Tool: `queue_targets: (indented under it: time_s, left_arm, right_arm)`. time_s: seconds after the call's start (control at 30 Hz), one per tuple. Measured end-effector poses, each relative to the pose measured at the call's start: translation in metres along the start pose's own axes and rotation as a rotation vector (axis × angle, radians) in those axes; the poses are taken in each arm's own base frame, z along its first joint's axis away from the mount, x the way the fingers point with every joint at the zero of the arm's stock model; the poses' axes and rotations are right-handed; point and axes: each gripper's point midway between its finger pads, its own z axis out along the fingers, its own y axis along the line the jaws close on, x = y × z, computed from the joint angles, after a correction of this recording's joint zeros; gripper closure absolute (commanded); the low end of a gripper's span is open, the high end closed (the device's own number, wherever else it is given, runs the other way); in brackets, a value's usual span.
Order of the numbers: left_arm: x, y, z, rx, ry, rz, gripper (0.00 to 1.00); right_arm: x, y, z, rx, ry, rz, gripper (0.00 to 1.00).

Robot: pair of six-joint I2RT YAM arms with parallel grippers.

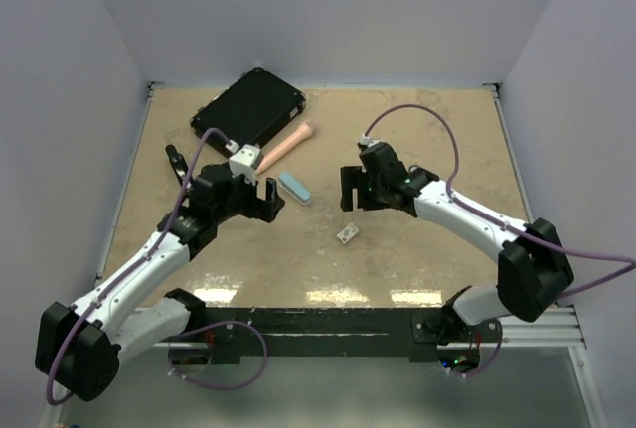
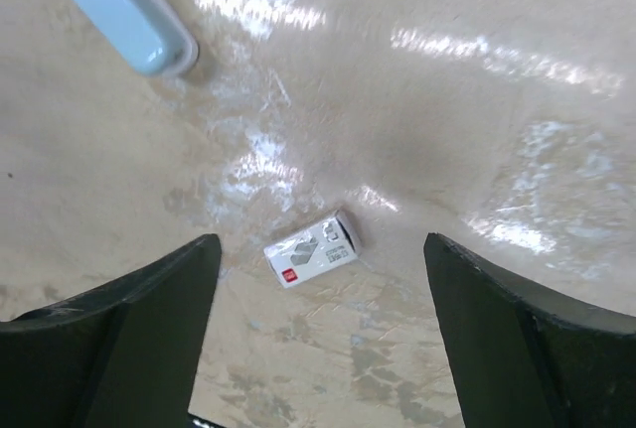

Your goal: Load the staples into the stapler

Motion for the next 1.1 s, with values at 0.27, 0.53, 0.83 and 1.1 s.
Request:
queue_targets:
  time_s: [0.27, 0.53, 0.83, 1.1]
  left_arm:
    - [0.053, -0.072, 0.019, 0.171, 0.193, 0.062, 0.07]
    - [0.066, -0.122, 0.057, 0.211, 0.284, 0.161, 0.07]
    - [0.095, -0.156, 0.103, 0.217, 0.361, 0.250, 0.09]
    - [0.117, -0.159, 0.128, 0.201, 0.404, 0.337, 0.18]
  right_arm:
    - [-0.042, -0.052, -0.029, 0.178, -0.171, 0.151, 0.01]
    - [-0.036, -0.104, -0.060, 0.260, -0.277, 0.279, 0.03]
    - [-0.030, -0.113, -0.054, 0.286, -0.255, 0.284, 0.08]
    - [-0.025, -0.117, -0.042, 0.261, -0.216, 0.274, 0.13]
